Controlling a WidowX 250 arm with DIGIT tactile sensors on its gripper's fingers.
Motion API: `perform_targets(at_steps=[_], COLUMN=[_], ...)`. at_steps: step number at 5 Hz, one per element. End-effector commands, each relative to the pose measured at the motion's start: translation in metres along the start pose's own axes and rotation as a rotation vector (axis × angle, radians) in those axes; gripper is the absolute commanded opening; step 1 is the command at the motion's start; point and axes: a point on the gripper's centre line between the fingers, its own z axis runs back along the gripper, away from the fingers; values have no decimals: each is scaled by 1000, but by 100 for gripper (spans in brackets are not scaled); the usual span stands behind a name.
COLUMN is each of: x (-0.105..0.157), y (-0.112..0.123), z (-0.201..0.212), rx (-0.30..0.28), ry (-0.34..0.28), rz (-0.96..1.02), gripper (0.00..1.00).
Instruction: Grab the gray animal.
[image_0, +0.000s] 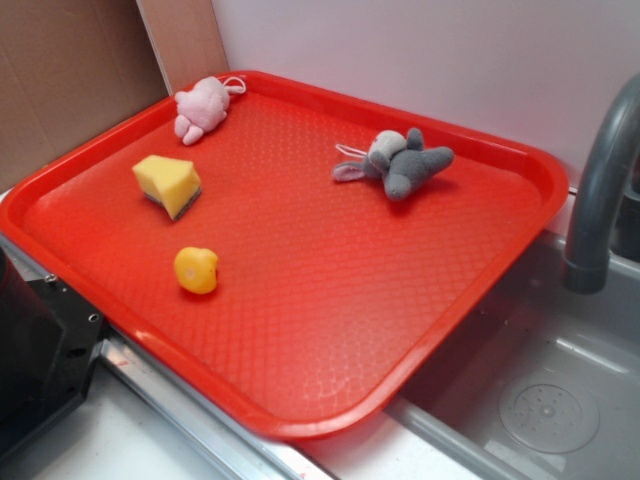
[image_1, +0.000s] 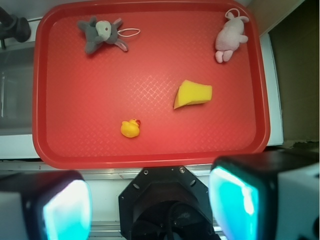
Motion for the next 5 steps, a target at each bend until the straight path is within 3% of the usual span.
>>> perform_targets(at_steps=[1, 2, 3, 4, 5], x=[0, 34, 74, 111, 108], y=[0, -10, -21, -15, 4], z=[0, -54, -89, -106, -89], rx=[0, 104, 83, -2, -55], ry=[0, 46, 22, -11, 5], rz=[0, 114, 213, 394, 503], gripper=[100, 100, 100, 100, 100])
